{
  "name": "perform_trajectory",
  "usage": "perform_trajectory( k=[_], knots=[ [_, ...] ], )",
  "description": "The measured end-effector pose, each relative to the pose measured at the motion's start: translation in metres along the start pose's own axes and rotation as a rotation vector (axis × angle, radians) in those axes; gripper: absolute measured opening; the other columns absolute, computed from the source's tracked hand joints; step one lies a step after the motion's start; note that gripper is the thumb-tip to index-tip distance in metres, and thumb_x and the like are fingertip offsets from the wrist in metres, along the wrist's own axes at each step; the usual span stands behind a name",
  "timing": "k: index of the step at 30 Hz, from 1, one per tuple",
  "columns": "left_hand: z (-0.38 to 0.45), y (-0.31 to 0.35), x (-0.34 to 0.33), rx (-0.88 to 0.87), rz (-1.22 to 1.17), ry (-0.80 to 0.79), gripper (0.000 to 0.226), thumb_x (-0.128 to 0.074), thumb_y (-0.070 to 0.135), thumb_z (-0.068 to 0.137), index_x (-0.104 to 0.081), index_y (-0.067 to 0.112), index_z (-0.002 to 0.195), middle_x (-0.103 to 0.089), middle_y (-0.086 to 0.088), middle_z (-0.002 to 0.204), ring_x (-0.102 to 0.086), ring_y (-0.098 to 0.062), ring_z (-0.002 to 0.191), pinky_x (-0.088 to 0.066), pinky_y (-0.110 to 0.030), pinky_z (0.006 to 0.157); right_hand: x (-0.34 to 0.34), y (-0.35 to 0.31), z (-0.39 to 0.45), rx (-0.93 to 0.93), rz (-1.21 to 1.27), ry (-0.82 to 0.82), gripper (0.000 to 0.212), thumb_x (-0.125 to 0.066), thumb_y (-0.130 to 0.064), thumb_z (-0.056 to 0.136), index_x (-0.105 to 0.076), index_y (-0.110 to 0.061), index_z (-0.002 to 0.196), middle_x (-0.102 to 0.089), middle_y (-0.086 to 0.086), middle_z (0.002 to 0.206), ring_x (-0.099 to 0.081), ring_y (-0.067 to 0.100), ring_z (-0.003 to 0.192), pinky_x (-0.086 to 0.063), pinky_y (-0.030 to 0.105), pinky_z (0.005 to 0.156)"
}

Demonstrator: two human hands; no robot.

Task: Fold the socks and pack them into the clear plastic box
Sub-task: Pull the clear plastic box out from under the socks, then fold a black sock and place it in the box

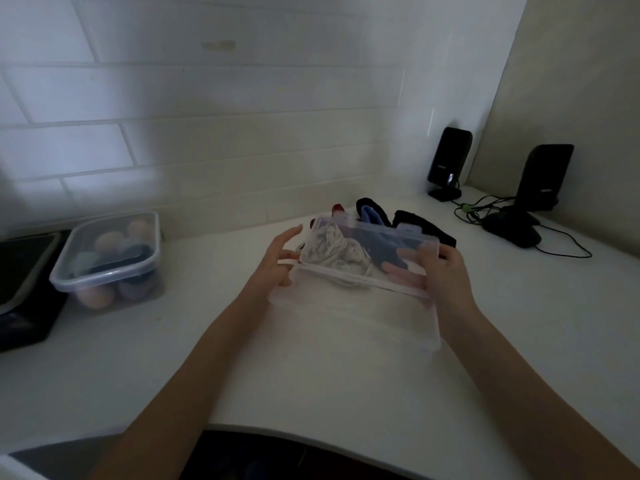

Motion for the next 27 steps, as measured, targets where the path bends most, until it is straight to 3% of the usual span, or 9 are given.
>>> perform_trajectory(
  k=[4, 7, 10, 12, 14, 16, 20, 22, 27],
  knots=[
    [-0.02, 0.001, -0.018, -0.076, 0.099, -0.164, 0.078, -0.039, 0.013, 0.042, -0.044, 0.044, 0.113, -0.049, 0.016, 0.115, -0.048, 0.005, 0.106, -0.043, -0.014, 0.089, 0.021, -0.007, 0.008, 0.071, -0.178, 0.094, 0.038, -0.05, -0.011, 0.094, -0.037, -0.014, 0.13, -0.053, 0.004, 0.116, -0.067, 0.007, 0.051, -0.049, 0.017, 0.04],
    [-0.025, -0.006, -0.023, -0.022, 0.083, -0.217, 0.076, -0.039, 0.01, 0.048, -0.052, 0.035, 0.119, -0.054, 0.007, 0.122, -0.048, -0.006, 0.107, -0.04, -0.014, 0.083, 0.03, -0.013, 0.015, 0.118, -0.287, 0.146, 0.02, -0.037, -0.026, 0.099, -0.042, -0.015, 0.115, -0.063, 0.005, 0.109, -0.065, 0.017, 0.061, -0.045, 0.028, 0.051],
    [-0.023, -0.007, -0.018, -0.012, 0.07, -0.169, 0.074, -0.04, 0.01, 0.05, -0.056, 0.026, 0.12, -0.063, -0.008, 0.112, -0.054, -0.017, 0.097, -0.042, -0.017, 0.07, 0.034, -0.008, 0.024, 0.125, -0.468, 0.096, 0.01, -0.042, -0.015, 0.096, -0.044, -0.013, 0.106, -0.065, 0.014, 0.106, -0.062, 0.025, 0.075, -0.048, 0.035, 0.066],
    [-0.021, -0.008, -0.013, -0.026, 0.061, -0.127, 0.073, -0.041, 0.01, 0.05, -0.057, 0.026, 0.119, -0.067, -0.016, 0.099, -0.055, -0.024, 0.089, -0.042, -0.012, 0.059, 0.017, -0.005, 0.026, 0.19, -0.673, -0.101, 0.018, -0.053, -0.009, 0.091, -0.05, -0.011, 0.109, -0.062, 0.01, 0.108, -0.06, 0.025, 0.09, -0.047, 0.024, 0.074],
    [-0.017, -0.014, -0.005, -0.022, 0.049, -0.088, 0.07, -0.045, 0.014, 0.05, -0.059, 0.029, 0.117, -0.07, -0.012, 0.086, -0.053, -0.025, 0.082, -0.042, -0.012, 0.056, -0.003, -0.009, 0.023, 0.257, -0.757, -0.264, 0.026, -0.055, -0.008, 0.092, -0.05, -0.013, 0.117, -0.057, 0.006, 0.112, -0.056, 0.017, 0.092, -0.042, 0.003, 0.071],
    [-0.015, -0.018, 0.002, -0.016, 0.043, -0.064, 0.069, -0.05, 0.026, 0.046, -0.062, 0.03, 0.114, -0.073, -0.005, 0.078, -0.054, -0.026, 0.079, -0.042, -0.016, 0.057, -0.015, -0.013, 0.026, 0.308, -0.811, -0.331, 0.035, -0.06, -0.008, 0.089, -0.05, -0.008, 0.122, -0.056, 0.011, 0.115, -0.054, 0.017, 0.093, -0.038, -0.004, 0.064],
    [-0.012, -0.019, 0.014, -0.037, 0.039, 0.016, 0.064, -0.044, 0.013, 0.049, -0.064, 0.035, 0.106, -0.073, 0.003, 0.068, -0.059, -0.026, 0.079, -0.041, -0.025, 0.061, -0.014, -0.002, 0.036, 0.245, -0.816, -0.309, 0.037, -0.071, -0.018, 0.081, -0.056, -0.021, 0.115, -0.065, 0.002, 0.105, -0.063, 0.019, 0.09, -0.046, 0.01, 0.068],
    [-0.011, -0.016, 0.02, -0.063, 0.047, 0.06, 0.068, -0.041, 0.008, 0.049, -0.062, 0.037, 0.106, -0.073, 0.005, 0.065, -0.062, -0.021, 0.079, -0.043, -0.019, 0.059, -0.012, 0.002, 0.038, 0.254, -0.933, -0.262, 0.035, -0.072, -0.028, 0.078, -0.055, -0.029, 0.109, -0.065, -0.008, 0.096, -0.062, 0.012, 0.077, -0.047, 0.025, 0.067],
    [-0.012, -0.011, 0.033, -0.112, 0.071, 0.163, 0.073, -0.04, 0.007, 0.051, -0.057, 0.027, 0.119, -0.07, -0.005, 0.073, -0.063, -0.005, 0.069, -0.041, -0.009, 0.053, -0.024, -0.001, 0.028, 0.405, -1.224, -0.212, 0.02, -0.06, -0.036, 0.083, -0.046, -0.032, 0.096, -0.047, -0.012, 0.07, -0.051, 0.015, 0.068, -0.039, 0.029, 0.064]
  ],
)
Point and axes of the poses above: each hand's wrist, its own z-axis towards the middle knuckle, its own x-axis out of the back of the hand, y = z × x, the point moved 10 cm from there along z, towards the middle knuckle
